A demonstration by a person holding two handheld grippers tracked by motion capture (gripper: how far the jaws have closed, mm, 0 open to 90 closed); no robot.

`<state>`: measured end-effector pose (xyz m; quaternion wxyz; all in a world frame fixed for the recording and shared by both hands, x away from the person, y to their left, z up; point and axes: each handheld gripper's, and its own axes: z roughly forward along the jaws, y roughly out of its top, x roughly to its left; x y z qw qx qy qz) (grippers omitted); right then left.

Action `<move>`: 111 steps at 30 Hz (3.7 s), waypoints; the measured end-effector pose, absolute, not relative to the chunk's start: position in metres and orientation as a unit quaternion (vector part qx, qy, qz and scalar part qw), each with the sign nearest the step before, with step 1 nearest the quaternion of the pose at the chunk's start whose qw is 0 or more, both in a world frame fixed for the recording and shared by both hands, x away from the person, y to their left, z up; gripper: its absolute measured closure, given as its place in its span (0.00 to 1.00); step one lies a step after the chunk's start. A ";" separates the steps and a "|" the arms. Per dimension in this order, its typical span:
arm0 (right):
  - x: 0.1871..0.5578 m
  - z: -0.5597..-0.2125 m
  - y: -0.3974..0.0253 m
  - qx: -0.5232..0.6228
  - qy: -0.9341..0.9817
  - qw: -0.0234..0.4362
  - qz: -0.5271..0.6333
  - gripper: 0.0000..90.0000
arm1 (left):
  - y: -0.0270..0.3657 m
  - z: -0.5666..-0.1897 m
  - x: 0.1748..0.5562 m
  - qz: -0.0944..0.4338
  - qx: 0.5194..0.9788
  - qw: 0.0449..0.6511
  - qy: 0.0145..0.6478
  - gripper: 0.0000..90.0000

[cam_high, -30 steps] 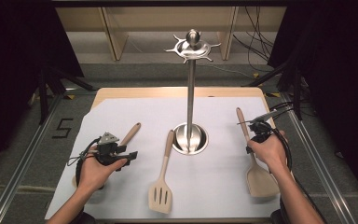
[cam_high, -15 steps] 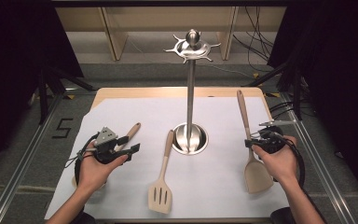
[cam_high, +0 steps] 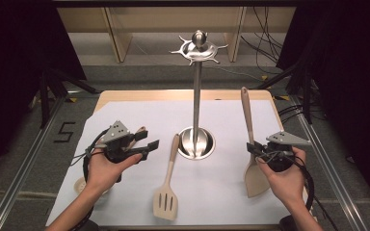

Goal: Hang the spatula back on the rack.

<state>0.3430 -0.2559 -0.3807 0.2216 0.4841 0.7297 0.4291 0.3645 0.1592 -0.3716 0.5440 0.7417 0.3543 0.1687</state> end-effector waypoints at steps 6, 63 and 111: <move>0.338 -0.379 -0.247 0.454 0.737 0.224 0.449 0.88 | 0.121 -0.347 0.366 0.144 0.752 0.566 0.306 0.49; 0.321 -0.366 -0.195 0.349 0.770 0.230 0.482 0.74 | 0.008 -0.306 0.377 0.081 0.747 0.627 0.206 0.83; 0.357 -0.325 -0.204 0.359 0.742 0.265 0.501 0.87 | 0.081 -0.309 0.366 0.218 0.706 0.633 0.231 0.59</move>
